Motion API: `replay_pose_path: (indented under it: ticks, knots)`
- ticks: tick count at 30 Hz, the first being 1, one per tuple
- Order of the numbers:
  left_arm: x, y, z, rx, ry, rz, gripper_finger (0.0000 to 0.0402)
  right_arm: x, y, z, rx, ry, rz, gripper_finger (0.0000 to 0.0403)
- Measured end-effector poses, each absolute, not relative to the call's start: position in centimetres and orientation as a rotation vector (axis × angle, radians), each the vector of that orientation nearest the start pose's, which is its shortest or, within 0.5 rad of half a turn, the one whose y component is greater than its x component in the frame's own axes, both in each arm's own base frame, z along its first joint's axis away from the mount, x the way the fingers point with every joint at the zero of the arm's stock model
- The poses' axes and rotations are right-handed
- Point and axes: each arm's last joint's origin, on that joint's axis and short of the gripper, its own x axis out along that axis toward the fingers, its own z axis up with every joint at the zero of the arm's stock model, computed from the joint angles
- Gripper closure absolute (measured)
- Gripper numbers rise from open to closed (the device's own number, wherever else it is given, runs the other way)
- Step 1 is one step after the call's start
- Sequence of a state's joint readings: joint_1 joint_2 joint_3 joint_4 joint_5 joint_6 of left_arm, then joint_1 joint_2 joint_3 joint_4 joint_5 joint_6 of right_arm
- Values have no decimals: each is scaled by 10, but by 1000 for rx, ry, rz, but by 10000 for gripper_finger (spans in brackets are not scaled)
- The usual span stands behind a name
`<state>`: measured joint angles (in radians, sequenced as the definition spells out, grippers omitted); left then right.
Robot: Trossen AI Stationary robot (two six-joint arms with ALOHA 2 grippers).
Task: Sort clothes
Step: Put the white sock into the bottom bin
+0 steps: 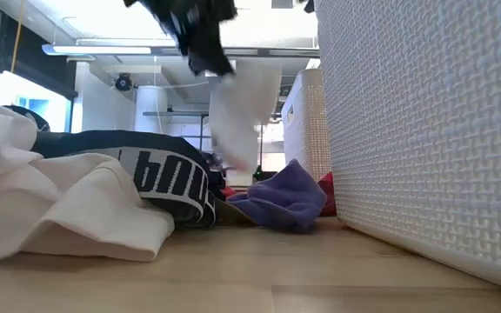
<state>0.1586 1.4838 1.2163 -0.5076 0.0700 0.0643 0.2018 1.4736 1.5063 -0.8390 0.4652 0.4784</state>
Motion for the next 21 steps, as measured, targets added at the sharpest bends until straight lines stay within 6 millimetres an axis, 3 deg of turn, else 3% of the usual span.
replay_pose_path:
  ticks: [4,11,16,21]
  knots:
    - [302,35,315,-14,684,7,401,313,35,366,143,662,-337,235]
    - [299,19,329,-18,593,-33,401,339,16,367,3,554,-232,175]
    - [302,10,333,-24,548,-54,401,354,9,350,34,607,-157,176]
    - [301,8,331,-35,558,-61,401,362,14,340,52,632,-90,213]
